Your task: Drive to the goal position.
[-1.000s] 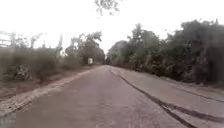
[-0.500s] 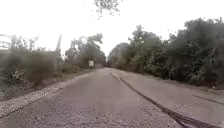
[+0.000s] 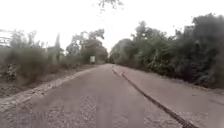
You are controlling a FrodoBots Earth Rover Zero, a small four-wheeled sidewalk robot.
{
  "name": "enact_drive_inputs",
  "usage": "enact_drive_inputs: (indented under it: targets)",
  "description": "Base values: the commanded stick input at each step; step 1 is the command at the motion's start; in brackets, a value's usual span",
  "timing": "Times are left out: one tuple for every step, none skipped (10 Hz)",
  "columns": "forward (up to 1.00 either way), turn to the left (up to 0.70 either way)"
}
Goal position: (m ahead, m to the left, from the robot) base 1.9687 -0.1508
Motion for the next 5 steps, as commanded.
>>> enact_drive_inputs:
  targets:
    - [0.85, 0.00]
    - [0.85, 0.00]
    - [0.85, 0.00]
    - [0.85, 0.00]
    - [0.85, 0.00]
